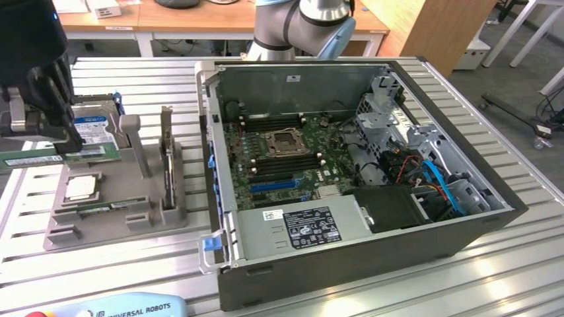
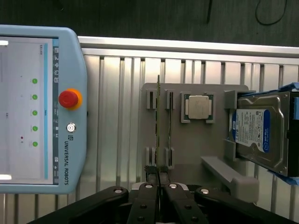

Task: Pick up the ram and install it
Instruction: 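Pick up the ram and move it above insertion slot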

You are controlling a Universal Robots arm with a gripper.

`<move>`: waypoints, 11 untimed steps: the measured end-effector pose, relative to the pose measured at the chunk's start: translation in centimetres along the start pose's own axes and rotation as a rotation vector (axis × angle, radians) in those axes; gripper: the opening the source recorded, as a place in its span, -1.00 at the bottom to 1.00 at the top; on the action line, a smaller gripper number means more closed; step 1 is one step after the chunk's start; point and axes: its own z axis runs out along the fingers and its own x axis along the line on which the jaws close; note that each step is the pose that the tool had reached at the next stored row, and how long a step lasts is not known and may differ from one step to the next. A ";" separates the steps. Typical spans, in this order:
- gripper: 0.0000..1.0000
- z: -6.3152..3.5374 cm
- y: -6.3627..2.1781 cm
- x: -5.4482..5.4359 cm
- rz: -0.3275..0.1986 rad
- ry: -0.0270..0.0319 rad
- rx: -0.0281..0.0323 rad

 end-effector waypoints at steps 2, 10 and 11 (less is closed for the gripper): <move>-0.76 -0.67 0.03 0.0 0.000 0.0001 -0.0001; -0.76 -3.11 0.11 0.0 0.000 0.0000 0.0000; -0.76 -3.36 0.12 0.0 0.000 0.0000 0.0000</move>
